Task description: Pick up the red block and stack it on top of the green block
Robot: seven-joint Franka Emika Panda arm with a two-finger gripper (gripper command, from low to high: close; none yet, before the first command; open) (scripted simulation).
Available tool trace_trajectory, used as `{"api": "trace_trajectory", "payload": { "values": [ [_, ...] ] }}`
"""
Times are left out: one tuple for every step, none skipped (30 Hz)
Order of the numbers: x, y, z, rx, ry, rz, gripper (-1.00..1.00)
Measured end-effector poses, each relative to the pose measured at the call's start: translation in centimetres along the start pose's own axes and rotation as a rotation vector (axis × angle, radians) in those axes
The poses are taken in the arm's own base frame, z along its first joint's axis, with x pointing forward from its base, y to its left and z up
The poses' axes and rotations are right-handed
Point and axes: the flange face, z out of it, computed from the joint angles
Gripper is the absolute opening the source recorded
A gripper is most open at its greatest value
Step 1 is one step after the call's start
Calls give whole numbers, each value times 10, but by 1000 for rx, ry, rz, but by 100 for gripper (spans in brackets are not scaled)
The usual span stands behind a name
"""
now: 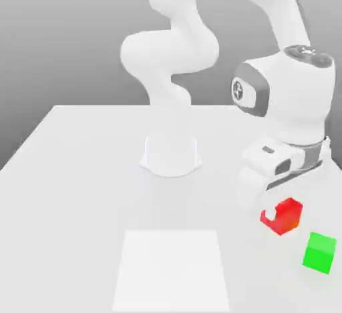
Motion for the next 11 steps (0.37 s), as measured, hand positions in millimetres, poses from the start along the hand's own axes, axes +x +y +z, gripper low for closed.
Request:
{"api": "trace_trajectory", "payload": {
  "values": [
    [-5, -14, -2, -2, 2, 6, -100],
    [-9, -28, -3, -4, 4, 12, -100],
    [-13, -39, -1, -5, 5, 20, -100],
    [-13, -44, 6, -6, 7, 26, -100],
    [-13, -46, 17, -7, 7, 30, -100],
    [-13, -47, 29, -7, 8, 31, -100],
    [-13, -48, 42, -7, 8, 32, -100],
    [-14, -47, 53, -7, 8, 32, 100],
    [-14, -47, 53, -7, 8, 32, 100],
    [-14, -47, 53, -7, 8, 32, 100],
    [-14, -47, 53, -7, 8, 32, 100]
  ]
}}
